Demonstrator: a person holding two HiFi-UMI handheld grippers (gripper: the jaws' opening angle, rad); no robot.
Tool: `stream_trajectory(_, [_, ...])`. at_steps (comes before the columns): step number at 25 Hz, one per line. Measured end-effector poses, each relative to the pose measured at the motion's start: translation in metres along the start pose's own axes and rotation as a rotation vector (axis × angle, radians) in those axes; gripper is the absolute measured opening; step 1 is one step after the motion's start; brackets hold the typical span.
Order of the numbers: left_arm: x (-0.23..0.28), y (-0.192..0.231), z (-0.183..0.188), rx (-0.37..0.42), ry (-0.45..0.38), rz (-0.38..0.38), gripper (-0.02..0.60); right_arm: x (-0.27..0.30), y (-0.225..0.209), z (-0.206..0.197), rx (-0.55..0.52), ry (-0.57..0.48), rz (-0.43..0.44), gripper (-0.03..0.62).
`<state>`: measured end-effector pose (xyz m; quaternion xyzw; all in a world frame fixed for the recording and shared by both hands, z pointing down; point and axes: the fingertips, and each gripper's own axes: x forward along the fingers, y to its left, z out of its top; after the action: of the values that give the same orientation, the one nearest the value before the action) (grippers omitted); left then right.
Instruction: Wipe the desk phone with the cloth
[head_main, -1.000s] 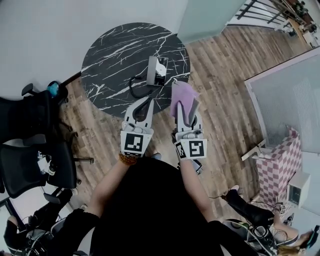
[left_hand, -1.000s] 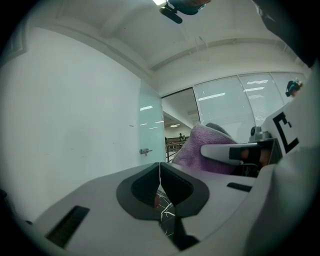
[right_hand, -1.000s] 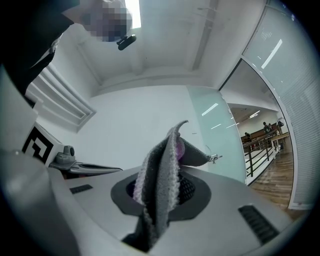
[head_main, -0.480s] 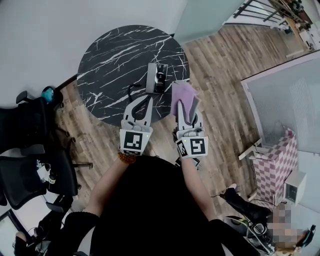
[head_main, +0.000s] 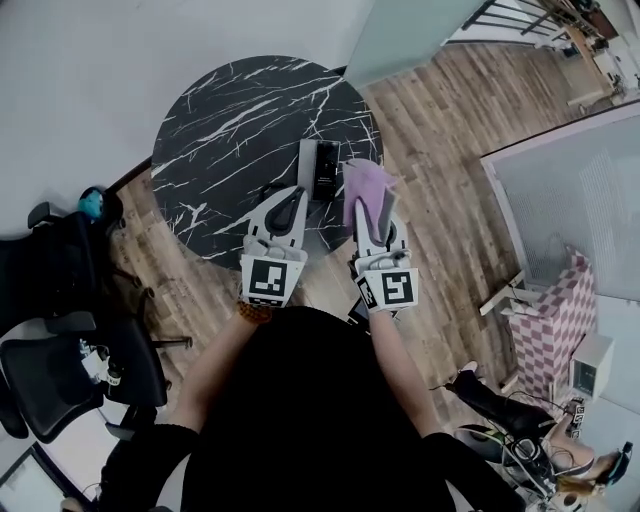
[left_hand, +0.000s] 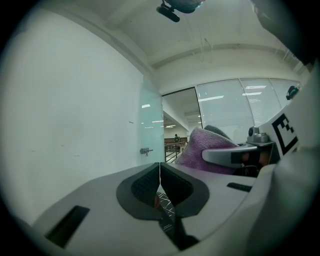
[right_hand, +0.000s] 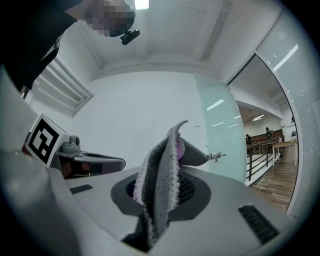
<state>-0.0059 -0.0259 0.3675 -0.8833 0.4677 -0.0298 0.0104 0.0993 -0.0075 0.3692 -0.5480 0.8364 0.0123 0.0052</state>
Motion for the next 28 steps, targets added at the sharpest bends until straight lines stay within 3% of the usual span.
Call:
stream_trajectory(6, [0.021, 0.022, 0.002, 0.056, -0.019, -0.083, 0.017, 0.026, -0.014, -0.012, -0.069, 0.052, -0.046, 0.069])
stream_trajectory(13, [0.032, 0.046, -0.005, 0.056, -0.025, -0.121, 0.017, 0.052, -0.033, -0.009, -0.17, 0.09, -0.071, 0.069])
stream_trajectory(21, [0.05, 0.058, -0.022, 0.07, 0.004, -0.119, 0.017, 0.099, -0.045, -0.034, -0.314, 0.157, 0.047, 0.069])
stream_trajectory(28, [0.06, 0.074, -0.042, 0.017, 0.03, -0.038, 0.017, 0.147, -0.046, -0.08, -0.312, 0.203, 0.156, 0.069])
